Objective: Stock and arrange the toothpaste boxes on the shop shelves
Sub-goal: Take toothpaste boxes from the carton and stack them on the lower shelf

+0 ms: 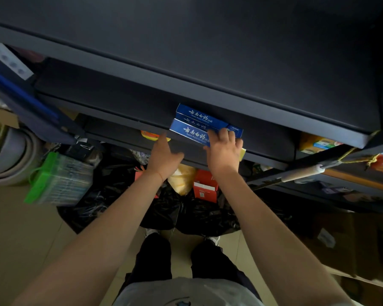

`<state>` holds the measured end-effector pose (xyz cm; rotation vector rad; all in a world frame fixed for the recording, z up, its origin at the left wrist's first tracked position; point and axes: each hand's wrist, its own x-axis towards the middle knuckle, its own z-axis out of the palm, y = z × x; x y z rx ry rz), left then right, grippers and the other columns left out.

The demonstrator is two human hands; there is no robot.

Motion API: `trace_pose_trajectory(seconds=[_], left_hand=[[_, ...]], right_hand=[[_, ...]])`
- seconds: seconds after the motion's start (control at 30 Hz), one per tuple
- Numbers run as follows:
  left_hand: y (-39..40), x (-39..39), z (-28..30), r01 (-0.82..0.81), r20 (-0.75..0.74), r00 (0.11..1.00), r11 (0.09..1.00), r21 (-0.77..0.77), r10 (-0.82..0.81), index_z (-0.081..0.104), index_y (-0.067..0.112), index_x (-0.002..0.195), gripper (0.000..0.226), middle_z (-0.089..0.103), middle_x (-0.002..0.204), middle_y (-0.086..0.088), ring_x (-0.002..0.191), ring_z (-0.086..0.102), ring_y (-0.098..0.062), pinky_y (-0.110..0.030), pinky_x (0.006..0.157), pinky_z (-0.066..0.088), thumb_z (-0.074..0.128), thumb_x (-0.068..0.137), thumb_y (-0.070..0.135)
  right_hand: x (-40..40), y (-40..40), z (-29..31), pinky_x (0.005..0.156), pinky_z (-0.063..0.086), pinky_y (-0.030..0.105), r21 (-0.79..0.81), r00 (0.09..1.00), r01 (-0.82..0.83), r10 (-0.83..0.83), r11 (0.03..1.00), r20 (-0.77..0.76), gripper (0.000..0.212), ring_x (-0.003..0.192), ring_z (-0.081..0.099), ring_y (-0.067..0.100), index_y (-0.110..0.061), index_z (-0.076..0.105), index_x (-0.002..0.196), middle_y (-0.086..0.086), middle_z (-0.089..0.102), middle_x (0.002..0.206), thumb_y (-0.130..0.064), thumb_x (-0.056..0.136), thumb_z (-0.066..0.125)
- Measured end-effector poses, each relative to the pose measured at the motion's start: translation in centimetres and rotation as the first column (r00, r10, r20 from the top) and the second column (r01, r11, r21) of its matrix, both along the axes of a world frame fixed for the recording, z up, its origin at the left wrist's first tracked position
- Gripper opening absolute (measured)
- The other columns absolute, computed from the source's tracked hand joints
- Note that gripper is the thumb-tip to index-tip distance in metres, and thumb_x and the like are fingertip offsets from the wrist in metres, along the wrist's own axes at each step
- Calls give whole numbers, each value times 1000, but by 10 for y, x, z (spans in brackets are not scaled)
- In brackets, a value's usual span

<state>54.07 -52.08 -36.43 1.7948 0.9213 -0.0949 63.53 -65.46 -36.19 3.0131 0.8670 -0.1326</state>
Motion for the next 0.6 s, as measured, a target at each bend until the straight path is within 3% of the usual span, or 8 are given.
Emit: trace_pose_trajectory(seconds=[0.07, 0.2, 0.3, 0.37, 0.5, 0.6], left_hand=[[3, 4, -1, 140, -16, 990, 984, 109, -139, 13, 23, 158, 88, 19, 163, -5, 147, 24, -25, -43, 118, 29, 67, 88, 16], [7, 20, -8, 406, -153, 914, 848, 341, -376, 0, 32, 158, 93, -12, 165, 4, 153, -2, -24, -45, 119, 25, 64, 92, 21], [11, 36, -16, 610, -357, 792, 643, 462, -495, -7, 32, 157, 92, -21, 164, 3, 151, -15, -26, -52, 120, 17, 60, 94, 29], [11, 47, -21, 676, -435, 737, 550, 490, -518, -9, 31, 157, 94, -23, 163, 2, 151, -18, -28, -53, 122, 12, 59, 93, 30], [14, 60, -33, 732, -498, 675, 403, 550, -545, -11, 28, 156, 95, -25, 163, -2, 150, -22, -29, -54, 122, 3, 58, 92, 31], [15, 64, -36, 757, -520, 640, 350, 551, -566, -17, 28, 155, 97, -28, 161, -4, 149, -22, -31, -56, 121, 1, 57, 93, 33]], right_hand=[[9, 11, -5, 101, 34, 47, -83, 999, -4, 7, 997, 35, 54, 119, 45, 33, -17, 46, 139, 13, 49, 128, -11, 87, 63], [17, 27, -16, 96, 42, 50, -139, 997, 16, -5, 990, 80, 57, 112, 52, 34, -14, 52, 135, 14, 56, 120, -11, 81, 69], [17, 29, -22, 94, 44, 49, -144, 998, 29, -20, 989, 65, 64, 115, 52, 34, -17, 47, 141, 15, 54, 126, -11, 81, 67], [12, 27, -25, 98, 42, 49, -138, 999, 49, -47, 989, 19, 71, 124, 46, 36, -18, 34, 150, 19, 45, 139, -12, 85, 62], [-6, 18, -32, 111, 29, 52, -115, 989, 87, -100, 989, -110, 81, 145, 20, 39, -17, 0, 157, 20, 14, 160, -18, 94, 51], [-12, 11, -38, 117, 21, 53, -123, 981, 100, -118, 987, -156, 82, 150, 5, 36, -20, -11, 156, 16, -1, 163, -20, 97, 46]])
